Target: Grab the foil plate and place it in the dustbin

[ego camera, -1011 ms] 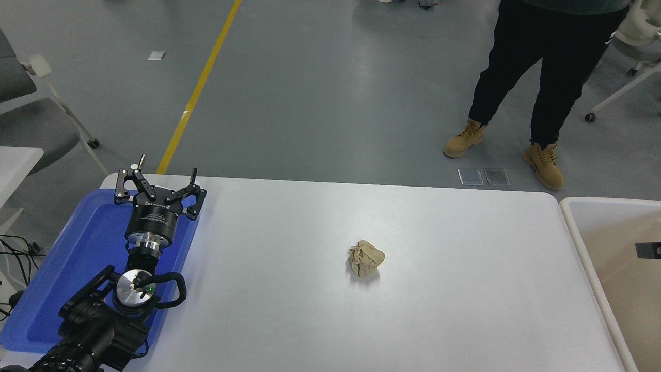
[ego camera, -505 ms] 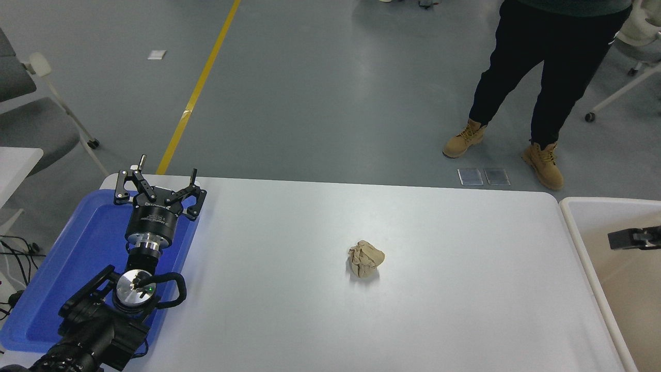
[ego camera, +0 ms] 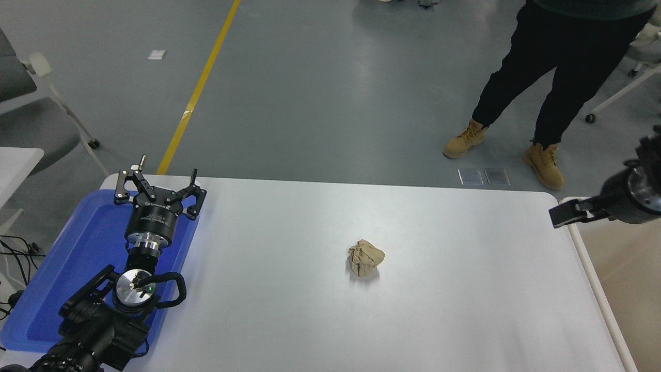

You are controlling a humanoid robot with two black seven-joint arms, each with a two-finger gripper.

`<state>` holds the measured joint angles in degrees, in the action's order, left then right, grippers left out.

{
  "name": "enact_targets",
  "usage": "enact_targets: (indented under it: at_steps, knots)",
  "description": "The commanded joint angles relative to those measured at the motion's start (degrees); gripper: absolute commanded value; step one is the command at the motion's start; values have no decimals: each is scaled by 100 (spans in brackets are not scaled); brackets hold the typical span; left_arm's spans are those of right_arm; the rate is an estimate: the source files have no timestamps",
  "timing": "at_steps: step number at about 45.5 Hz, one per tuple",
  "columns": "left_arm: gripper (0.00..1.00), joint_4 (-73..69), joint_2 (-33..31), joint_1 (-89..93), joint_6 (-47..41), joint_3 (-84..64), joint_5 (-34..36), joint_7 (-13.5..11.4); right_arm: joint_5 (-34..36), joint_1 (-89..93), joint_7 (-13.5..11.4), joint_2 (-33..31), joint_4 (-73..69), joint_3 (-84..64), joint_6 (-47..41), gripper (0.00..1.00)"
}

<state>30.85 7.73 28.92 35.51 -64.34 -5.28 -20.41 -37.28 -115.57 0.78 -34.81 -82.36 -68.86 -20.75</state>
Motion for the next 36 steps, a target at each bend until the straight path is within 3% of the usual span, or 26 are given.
enact_targets:
  at_steps: [1,20,36]
  knots:
    - [100,0,0,0,0,0,1,2,695,-756,1,729,-571,-145,-244,100]
    - [100,0,0,0,0,0,1,2,2013,-1820,10,1424,-1186,-57,-1290,100]
    - [100,0,0,0,0,0,1,2,3877,-1838,1,2733,-941,110,-1291,100]
